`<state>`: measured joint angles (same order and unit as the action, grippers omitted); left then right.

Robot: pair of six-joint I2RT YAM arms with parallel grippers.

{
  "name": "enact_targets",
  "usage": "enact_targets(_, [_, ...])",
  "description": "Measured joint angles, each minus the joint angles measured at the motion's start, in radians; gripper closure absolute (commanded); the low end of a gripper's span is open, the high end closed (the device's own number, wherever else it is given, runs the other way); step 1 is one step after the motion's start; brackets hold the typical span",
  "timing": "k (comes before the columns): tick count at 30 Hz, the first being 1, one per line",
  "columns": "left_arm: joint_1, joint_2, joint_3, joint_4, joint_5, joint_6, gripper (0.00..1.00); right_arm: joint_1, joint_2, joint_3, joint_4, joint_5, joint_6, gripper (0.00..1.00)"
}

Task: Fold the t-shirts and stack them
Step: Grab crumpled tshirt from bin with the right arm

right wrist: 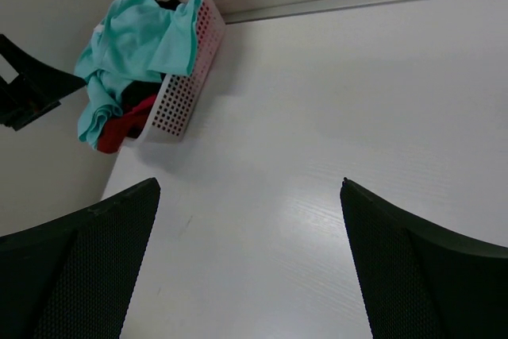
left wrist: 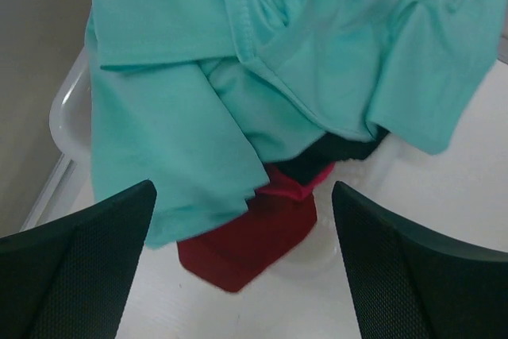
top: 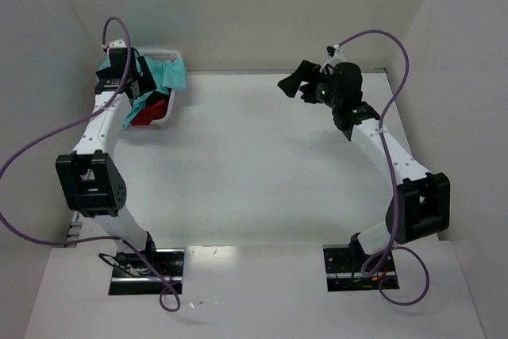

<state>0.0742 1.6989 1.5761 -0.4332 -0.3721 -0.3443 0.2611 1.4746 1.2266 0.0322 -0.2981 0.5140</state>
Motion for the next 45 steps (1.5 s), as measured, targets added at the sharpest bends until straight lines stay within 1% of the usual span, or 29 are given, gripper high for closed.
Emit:
enact_targets(3, [0.05, 0.077, 0.041, 0.028, 0.02, -0.026, 0.01, 0.005, -0.044, -0.054, -0.003, 0.016, 0.005, 0.0])
enact_targets(6, [0.083, 0.142, 0.072, 0.065, 0.033, -0.051, 0.01, 0.011, -0.137, -0.116, -0.016, 0.027, 0.005, 0.0])
enact_targets(7, [0.088, 0.154, 0.074, 0.077, 0.036, -0.057, 0.03, 0.013, -0.171, -0.127, -0.021, 0.03, 0.005, 0.0])
enact_targets(13, [0.092, 0.196, 0.071, 0.185, 0.086, -0.109, 0.05, 0.014, -0.343, -0.157, -0.041, 0.076, -0.008, 0.0])
enact_targets(17, [0.092, 0.248, 0.085, 0.233, 0.132, -0.133, 0.06, 0.014, -0.38, -0.173, -0.069, 0.093, -0.01, 0.0])
enact_targets(21, [0.092, 0.303, 0.103, 0.24, 0.121, -0.138, 0.14, 0.014, -0.37, -0.182, -0.098, 0.097, -0.015, 0.0])
enact_targets(23, [0.093, 0.322, 0.106, 0.253, 0.105, -0.137, 0.23, 0.014, -0.365, -0.188, -0.116, 0.1, -0.026, 0.0])
enact_targets(24, [0.094, 0.327, 0.107, 0.263, 0.1, -0.135, 0.32, 0.014, -0.362, -0.189, -0.129, 0.104, -0.034, 0.0])
enact_targets(27, [0.099, 0.33, 0.107, 0.291, 0.111, -0.132, 0.44, 0.014, -0.361, -0.189, -0.148, 0.112, -0.04, 0.0])
enact_targets(28, [0.1, 0.33, 0.108, 0.302, 0.121, -0.131, 0.56, 0.014, -0.361, -0.189, -0.152, 0.112, -0.04, 0.0])
enact_targets(29, [0.1, 0.33, 0.109, 0.313, 0.134, -0.133, 0.64, 0.014, -0.362, -0.189, -0.153, 0.111, -0.039, 0.0])
enact_targets(31, [0.103, 0.33, 0.108, 0.332, 0.161, -0.139, 0.76, 0.014, -0.363, -0.189, -0.157, 0.111, -0.037, 0.0])
enact_targets(32, [0.104, 0.329, 0.108, 0.341, 0.174, -0.139, 0.86, 0.014, -0.367, -0.191, -0.158, 0.112, -0.036, 0.0])
enact_targets(34, [0.105, 0.326, 0.107, 0.354, 0.191, -0.145, 0.95, 0.014, -0.387, -0.21, -0.156, 0.118, -0.036, 0.0])
enact_targets(36, [0.105, 0.317, 0.105, 0.354, 0.202, -0.152, 1.0, 0.014, -0.414, -0.234, -0.159, 0.126, -0.032, 0.0])
enact_targets(42, [0.105, 0.209, 0.079, 0.332, 0.233, -0.156, 1.0, 0.014, -0.467, -0.248, -0.164, 0.138, -0.023, 0.0])
enact_targets(45, [0.101, 0.136, 0.099, 0.297, 0.268, -0.151, 1.0, 0.014, -0.515, -0.28, -0.164, 0.149, -0.012, 0.0])
